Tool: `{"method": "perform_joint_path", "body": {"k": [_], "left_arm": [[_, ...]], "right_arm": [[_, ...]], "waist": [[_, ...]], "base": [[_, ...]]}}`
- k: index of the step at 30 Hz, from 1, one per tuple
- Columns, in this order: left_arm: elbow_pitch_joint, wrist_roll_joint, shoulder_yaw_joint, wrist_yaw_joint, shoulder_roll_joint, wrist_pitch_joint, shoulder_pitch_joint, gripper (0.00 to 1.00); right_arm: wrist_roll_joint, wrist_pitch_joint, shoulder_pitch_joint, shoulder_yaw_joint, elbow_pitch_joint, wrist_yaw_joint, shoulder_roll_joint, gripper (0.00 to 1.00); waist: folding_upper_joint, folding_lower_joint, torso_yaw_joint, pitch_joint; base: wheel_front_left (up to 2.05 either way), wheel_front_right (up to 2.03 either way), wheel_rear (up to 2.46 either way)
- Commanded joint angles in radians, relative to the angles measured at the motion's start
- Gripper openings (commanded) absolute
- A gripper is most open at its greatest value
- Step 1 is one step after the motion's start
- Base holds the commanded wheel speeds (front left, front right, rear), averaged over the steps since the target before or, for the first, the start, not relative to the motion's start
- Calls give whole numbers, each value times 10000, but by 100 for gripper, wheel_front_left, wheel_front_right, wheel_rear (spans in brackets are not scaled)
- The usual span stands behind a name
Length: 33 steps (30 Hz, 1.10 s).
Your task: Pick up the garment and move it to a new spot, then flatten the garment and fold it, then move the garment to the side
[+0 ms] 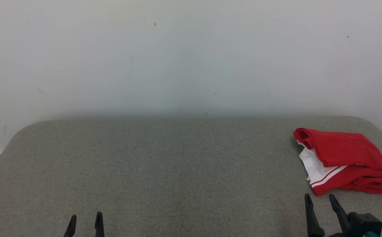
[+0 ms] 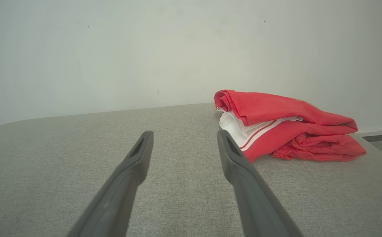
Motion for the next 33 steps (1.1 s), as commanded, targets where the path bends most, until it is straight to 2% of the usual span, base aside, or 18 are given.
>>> {"method": "perform_joint_path", "body": {"k": [1,33], "left_arm": [[22,25,28,-13,-12,-30,-59,100],[389,-166,56,-15,-10,-30,-141,100]], "right_arm": [[-39,-67,-32,-27,8,-26,11,100],[217,-159,-117,108,236,-26,13,100]], "waist": [[-1,0,-1,5],[-1,0,-77,92]], "base": [[0,0,0],[0,0,0]]}}
